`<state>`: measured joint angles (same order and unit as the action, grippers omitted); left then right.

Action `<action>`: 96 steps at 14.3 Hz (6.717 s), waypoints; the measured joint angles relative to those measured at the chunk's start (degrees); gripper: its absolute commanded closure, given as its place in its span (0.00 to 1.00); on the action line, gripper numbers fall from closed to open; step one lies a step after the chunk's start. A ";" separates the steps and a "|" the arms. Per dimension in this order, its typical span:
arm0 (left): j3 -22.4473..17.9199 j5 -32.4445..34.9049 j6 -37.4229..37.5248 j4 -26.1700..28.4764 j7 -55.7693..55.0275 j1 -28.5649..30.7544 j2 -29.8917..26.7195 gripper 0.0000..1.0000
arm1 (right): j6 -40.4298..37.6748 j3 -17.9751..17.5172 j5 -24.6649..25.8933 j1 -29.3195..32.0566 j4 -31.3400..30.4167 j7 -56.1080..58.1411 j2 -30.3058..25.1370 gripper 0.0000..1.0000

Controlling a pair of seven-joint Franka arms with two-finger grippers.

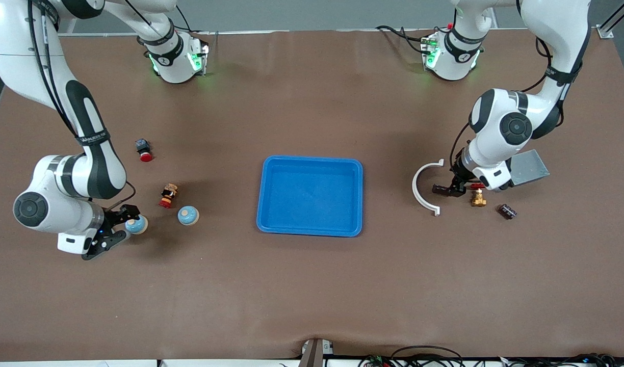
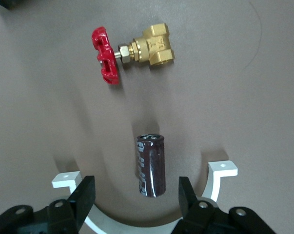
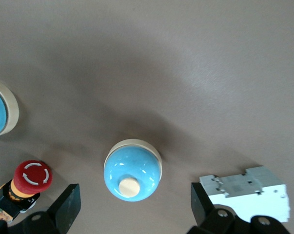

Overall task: Place electrolytic capacitor and blue bell in tray
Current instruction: 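Lower the right gripper onto the blue bell while the left gripper grasps the capacitor, then lift the capacitor with the left gripper while the right gripper holds the bell, then carry the capacitor into the tray and open the left gripper, then carry the bell over the tray while the left gripper returns to the capacitor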

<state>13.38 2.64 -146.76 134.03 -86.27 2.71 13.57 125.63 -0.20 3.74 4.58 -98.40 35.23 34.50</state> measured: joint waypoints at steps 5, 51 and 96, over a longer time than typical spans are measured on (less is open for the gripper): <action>0.00 0.00 -2.97 0.05 -0.36 0.01 2.74 0.25 | 0.02 0.03 0.01 0.02 -1.42 0.02 0.08 0.00; 3.66 6.14 14.39 -34.51 -40.31 -29.91 23.72 1.00 | -3.90 -0.64 -0.01 -0.19 2.11 -1.65 1.54 0.85; 2.86 11.21 29.27 -29.01 29.32 11.62 11.34 0.00 | 3.56 -1.55 -16.20 -41.63 1.53 -68.19 4.95 0.80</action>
<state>16.25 13.85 -117.49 105.02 -56.95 14.33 24.91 129.20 -1.75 -12.46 -37.05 -96.87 -32.95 39.45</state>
